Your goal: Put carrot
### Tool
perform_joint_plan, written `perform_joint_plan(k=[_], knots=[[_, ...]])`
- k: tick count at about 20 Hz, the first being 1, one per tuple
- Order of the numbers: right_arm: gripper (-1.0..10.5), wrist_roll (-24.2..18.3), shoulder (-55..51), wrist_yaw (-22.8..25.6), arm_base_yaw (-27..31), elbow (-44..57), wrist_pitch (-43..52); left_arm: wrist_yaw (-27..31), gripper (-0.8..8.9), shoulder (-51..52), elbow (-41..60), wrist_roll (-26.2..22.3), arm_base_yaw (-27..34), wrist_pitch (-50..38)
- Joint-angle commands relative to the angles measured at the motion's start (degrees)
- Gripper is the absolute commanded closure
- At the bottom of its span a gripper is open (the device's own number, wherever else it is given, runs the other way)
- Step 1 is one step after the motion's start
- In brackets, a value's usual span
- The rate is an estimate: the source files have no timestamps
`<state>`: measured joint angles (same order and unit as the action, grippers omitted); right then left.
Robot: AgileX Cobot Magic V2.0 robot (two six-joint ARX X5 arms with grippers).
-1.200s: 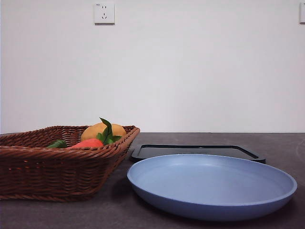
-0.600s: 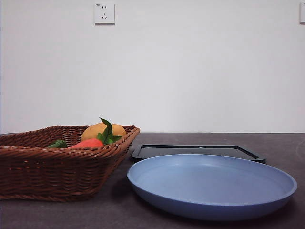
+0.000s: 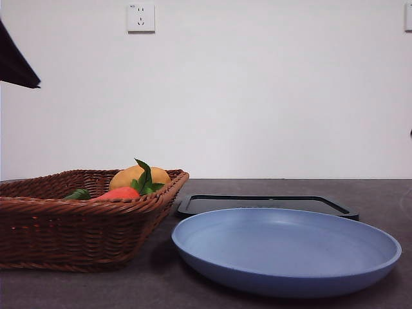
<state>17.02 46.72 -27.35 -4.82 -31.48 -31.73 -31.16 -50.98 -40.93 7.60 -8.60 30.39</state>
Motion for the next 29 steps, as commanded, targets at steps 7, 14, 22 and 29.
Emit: perform_joint_plan(k=[7, 14, 22, 29], knots=[[7.1, -3.87, 13.86, -1.07, -0.35, -0.81, 0.61, -2.03, 5.53, -1.6, -0.87, -1.62, -1.27, -1.2], [7.2, -2.67, 25.09, -1.11, -5.62, -0.81, 7.5, -1.99, 5.53, -1.6, -0.87, -1.62, -1.29, -2.29], [9.2, 1.57, 30.64, -0.98, -8.35, -0.81, 12.02, -1.9, 5.54, -1.6, -0.87, -1.66, -1.29, -2.51], [9.4, 3.82, 28.44, -1.11, -8.33, -0.83, 11.63, 1.27, 5.11, -1.62, -0.87, -1.68, -3.3, -2.69]])
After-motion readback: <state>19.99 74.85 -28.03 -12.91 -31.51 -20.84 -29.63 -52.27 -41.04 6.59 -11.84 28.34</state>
